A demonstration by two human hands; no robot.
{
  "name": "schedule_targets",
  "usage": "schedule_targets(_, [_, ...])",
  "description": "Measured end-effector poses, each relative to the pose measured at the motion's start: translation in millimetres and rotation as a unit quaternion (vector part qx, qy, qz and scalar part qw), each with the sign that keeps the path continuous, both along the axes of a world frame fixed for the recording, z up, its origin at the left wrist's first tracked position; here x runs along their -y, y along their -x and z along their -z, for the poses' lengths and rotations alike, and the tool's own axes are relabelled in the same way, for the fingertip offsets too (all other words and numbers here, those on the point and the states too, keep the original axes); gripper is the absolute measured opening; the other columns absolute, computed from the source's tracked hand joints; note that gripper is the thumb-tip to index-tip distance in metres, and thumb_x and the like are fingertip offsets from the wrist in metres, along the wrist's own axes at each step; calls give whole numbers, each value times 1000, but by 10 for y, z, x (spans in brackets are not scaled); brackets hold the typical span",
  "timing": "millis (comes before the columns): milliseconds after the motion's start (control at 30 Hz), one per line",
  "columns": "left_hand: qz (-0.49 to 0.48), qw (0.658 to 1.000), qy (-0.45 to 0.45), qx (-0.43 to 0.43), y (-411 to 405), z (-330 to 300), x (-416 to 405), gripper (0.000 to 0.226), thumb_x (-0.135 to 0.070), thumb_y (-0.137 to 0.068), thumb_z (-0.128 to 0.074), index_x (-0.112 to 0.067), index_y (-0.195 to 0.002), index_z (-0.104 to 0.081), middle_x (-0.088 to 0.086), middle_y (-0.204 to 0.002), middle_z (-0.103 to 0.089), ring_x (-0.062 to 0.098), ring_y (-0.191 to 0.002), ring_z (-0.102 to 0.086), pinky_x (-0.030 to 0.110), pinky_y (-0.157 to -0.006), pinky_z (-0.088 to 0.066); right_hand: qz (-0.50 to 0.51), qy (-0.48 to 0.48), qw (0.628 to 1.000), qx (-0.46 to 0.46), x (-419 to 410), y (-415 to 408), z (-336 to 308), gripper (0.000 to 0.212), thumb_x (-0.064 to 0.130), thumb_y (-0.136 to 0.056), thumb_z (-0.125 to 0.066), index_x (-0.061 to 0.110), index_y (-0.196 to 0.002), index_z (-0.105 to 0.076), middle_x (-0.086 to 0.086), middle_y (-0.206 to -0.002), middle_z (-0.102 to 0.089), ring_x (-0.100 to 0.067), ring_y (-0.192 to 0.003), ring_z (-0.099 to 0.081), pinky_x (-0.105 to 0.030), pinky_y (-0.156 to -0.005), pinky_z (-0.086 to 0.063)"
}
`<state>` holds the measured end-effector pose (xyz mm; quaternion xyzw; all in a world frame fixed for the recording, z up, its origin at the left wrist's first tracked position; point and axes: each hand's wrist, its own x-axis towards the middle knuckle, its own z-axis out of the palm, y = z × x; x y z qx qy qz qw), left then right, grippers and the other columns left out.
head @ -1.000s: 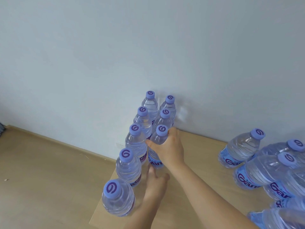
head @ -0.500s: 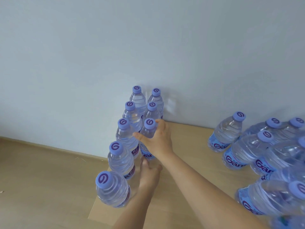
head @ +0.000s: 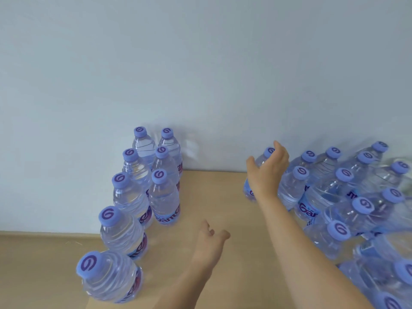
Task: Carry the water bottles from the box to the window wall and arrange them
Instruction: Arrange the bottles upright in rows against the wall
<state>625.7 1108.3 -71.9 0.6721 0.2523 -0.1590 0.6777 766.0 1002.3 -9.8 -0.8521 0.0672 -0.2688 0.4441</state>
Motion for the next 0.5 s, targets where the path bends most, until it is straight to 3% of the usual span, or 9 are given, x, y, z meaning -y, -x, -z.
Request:
schedule_targets(100, [20,1000,-10,11,-80,-48,67,78,-18,-89,-57,-13,-151,-11,0,-153,-27,11,-134,-35,22,-89,-29,11,-89,991,-101,82,-173,82,71,13,-84,-65,3,-142,-25,-14,-142,-37,-28,-131,-37,-36,-107,-32])
schedule_targets(167, [31,999,-15,16,-120,-68,80,77,-19,-89,-57,-12,-151,-12,0,-152,-29,11,-132,-36,22,-88,-29,20,-121,985,-119,128,-241,115,55,13,-86,-62,2,-134,-36,-14,-130,-49,-29,-119,-49,-33,-94,-41])
schedule_targets(267, [41,999,-20,22,-165,-29,42,78,-17,-88,-59,-11,-150,-12,3,-151,-30,13,-133,-36,22,-89,-30,13,-113,989,-94,127,-200,101,28,13,-84,-66,4,-104,-48,-12,-106,-56,-31,-103,-54,-33,-80,-42])
schedule_targets(367, [46,996,-58,51,-206,-9,-63,85,-18,-84,-64,-13,-151,-12,2,-152,-30,13,-135,-35,22,-92,-33,-30,-68,996,-47,79,-93,-29,30,20,-81,-71,3,-97,-52,-11,-100,-57,-29,-98,-52,-36,-81,-43])
schedule_targets(500, [65,976,-159,134,-241,-75,-153,106,-33,-70,-78,-27,-151,-9,-14,-149,-28,3,-136,-28,17,-98,-28,-64,-74,995,5,30,67,-487,31,31,-74,-76,17,-74,-48,3,-77,-53,-13,-71,-49,-22,-61,-35])
